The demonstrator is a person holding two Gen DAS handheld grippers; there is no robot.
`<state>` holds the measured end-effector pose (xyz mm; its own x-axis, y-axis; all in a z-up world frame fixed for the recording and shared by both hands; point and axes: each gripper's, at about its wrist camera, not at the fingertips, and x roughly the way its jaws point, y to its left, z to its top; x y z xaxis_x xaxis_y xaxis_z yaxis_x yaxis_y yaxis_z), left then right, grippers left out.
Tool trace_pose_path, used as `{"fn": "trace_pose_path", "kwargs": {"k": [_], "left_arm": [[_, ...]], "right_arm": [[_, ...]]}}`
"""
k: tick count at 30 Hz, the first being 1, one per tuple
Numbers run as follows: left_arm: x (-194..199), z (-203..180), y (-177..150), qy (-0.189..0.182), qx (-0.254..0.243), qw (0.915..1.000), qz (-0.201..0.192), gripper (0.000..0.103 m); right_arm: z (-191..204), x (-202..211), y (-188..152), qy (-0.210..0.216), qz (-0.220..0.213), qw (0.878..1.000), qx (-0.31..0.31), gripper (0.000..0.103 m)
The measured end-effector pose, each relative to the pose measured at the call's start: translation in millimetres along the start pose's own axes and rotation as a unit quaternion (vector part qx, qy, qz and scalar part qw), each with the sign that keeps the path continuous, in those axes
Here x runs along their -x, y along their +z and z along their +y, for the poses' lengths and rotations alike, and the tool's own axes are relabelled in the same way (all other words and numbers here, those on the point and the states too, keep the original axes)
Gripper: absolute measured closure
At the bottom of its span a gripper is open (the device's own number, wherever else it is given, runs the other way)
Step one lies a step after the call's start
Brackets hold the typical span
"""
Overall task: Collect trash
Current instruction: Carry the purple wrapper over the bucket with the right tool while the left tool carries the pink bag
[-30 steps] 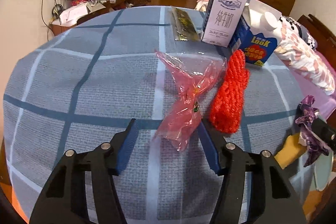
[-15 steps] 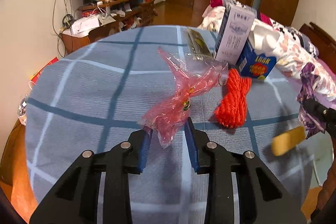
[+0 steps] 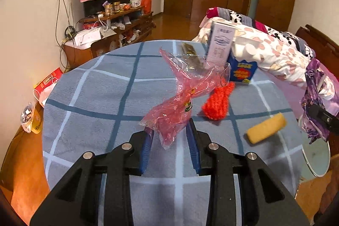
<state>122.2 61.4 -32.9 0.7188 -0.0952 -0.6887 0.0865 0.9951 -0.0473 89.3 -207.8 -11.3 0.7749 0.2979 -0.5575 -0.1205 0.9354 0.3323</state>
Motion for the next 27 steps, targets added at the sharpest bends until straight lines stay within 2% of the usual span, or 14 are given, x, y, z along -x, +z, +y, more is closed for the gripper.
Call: {"fn": "trace_pose_path", "kwargs": {"k": [5,8,16,27], "left_arm": [[8.8,-24.0,-13.3,-0.015,-0.021,0.9997,0.003,0.072],[15.3,-43.9,-19.8,-0.024,-0.040,0.9989,0.002,0.072],[41.5,-92.9,-29.0,-0.042,-0.087,0.9952,-0.017,0.072],[67.2,-139.0,-40.6,-0.060,-0.133,0.9887,-0.034,0.072]], "right_arm": [[-11.4,20.9,-20.7,-0.052,-0.003,0.998,0.023,0.079],[-16.3,33.8,-33.0,-0.068,-0.005,0.997,0.029,0.079],[-36.0,68.9,-60.4,-0.090,-0.007,0.996,0.014,0.078],[-58.1,106.0,-79.8,-0.127,-0.015,0.992,0.002,0.078]]}}
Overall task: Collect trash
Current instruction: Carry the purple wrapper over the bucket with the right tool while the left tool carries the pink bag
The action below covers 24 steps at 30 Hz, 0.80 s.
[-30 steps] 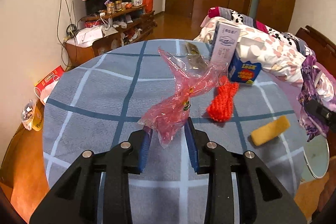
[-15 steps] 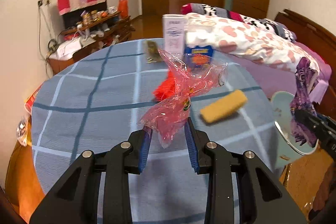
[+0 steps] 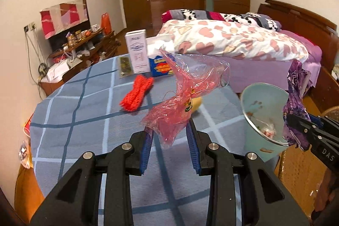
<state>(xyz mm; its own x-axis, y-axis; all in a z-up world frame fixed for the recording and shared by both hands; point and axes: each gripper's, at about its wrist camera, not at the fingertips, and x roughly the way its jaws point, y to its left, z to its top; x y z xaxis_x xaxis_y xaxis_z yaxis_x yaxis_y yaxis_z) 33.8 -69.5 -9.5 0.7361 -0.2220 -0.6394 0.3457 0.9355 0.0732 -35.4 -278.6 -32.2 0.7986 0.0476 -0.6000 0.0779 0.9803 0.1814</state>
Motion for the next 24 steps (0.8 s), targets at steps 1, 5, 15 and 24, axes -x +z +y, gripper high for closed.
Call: {"fn": "trace_pose_path", "kwargs": {"k": [1,5,15,24], "left_arm": [[0.8,-3.9,0.1,-0.002,-0.003,1.0000,0.000,0.072],[3.8,-17.5,1.2,-0.008,-0.017,0.9998,-0.002,0.072],[0.1,-41.8,1.6,-0.024,-0.039,0.9990,-0.001,0.072],[-9.7,-63.4,8.3,-0.037,-0.049,0.9981,0.001,0.072]], "right_arm": [[-3.5,1.7,-0.9,-0.002,0.000,1.000,-0.001,0.078],[-10.7,6.8,-3.7,-0.009,0.001,1.000,-0.003,0.078],[-21.4,3.6,-4.8,-0.025,0.003,1.000,-0.015,0.078],[-38.6,-0.8,-4.8,-0.048,0.003,0.998,-0.036,0.077]]}}
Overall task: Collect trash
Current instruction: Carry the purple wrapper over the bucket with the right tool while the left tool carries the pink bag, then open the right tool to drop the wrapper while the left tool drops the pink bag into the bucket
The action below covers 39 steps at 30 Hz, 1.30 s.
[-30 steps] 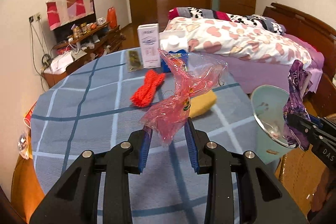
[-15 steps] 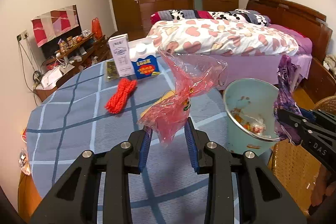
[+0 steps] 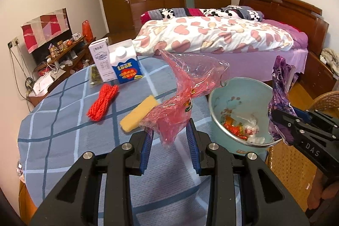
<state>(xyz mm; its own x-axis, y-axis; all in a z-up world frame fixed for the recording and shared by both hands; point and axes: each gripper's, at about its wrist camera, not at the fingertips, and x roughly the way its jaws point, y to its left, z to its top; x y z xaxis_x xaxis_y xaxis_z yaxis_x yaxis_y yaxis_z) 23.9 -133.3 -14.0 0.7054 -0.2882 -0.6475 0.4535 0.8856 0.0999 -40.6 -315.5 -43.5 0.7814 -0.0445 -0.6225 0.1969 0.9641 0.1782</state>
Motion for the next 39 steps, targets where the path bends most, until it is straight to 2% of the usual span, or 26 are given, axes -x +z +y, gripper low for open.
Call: {"fn": "trace_pose_path", "kwargs": {"k": [6,18,30,39], "left_arm": [[-8.4,-16.7,7.4,-0.022,-0.006,0.9997,0.003,0.072],[-36.9,-56.7,17.1,-0.039,-0.037,0.9984,0.018,0.071],[-58.9,-64.9,18.3,-0.038,-0.040,0.9979,0.036,0.071],[-63.8,-65.6,19.1,-0.037,-0.039,0.9977,0.041,0.071]], "right_arm": [[-19.7,-6.9,1.1,-0.026,0.001,0.999,-0.019,0.077],[-48.2,-42.2,-2.2,-0.079,0.028,0.996,-0.030,0.077],[-55.1,-91.9,-11.7,-0.087,0.079,0.993,-0.016,0.077],[-54.8,-95.5,-12.0,-0.091,0.078,0.993,-0.011,0.065]]}}
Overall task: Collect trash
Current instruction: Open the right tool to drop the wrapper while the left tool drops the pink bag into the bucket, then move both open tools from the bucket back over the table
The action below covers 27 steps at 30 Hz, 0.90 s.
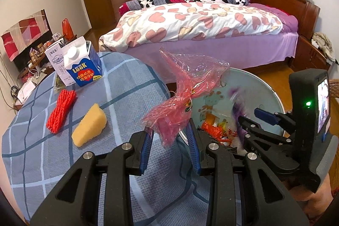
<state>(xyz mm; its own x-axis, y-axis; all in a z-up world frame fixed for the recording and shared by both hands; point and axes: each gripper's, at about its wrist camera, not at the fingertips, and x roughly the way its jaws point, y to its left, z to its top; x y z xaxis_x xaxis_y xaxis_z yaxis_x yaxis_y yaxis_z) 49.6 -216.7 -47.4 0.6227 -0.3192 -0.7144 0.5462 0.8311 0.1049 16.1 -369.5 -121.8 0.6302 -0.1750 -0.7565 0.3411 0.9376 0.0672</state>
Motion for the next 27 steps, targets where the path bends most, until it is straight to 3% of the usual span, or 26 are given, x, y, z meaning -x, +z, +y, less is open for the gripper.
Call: {"fn": "trace_pose_path", "kwargs": {"k": [2,11,19,21,27], "left_arm": [[-0.6,0.2,0.5,-0.001,0.000,1.0000,0.001,0.071],[-4.0,-10.5,4.0,-0.001,-0.011,0.9999,0.000,0.071],[-13.4,-37.9,11.8,-0.006,-0.037,0.9993,0.000,0.069],[-16.2,-40.8,12.9,-0.002,-0.036,0.9993,0.001,0.045],[-15.3,-41.1,13.8,0.007,-0.034,0.9994,-0.005,0.036]], "right_arm": [[-1.7,4.5,0.9,-0.003,-0.009,1.000,-0.005,0.059],[-31.4,33.6,7.7,-0.048,-0.058,0.993,-0.086,0.059],[-60.4,46.9,8.3,-0.070,-0.075,0.983,-0.153,0.059],[-65.0,51.1,7.9,-0.074,-0.080,0.980,-0.164,0.059],[-70.9,59.3,5.8,-0.073,-0.089,0.977,-0.178,0.059]]}}
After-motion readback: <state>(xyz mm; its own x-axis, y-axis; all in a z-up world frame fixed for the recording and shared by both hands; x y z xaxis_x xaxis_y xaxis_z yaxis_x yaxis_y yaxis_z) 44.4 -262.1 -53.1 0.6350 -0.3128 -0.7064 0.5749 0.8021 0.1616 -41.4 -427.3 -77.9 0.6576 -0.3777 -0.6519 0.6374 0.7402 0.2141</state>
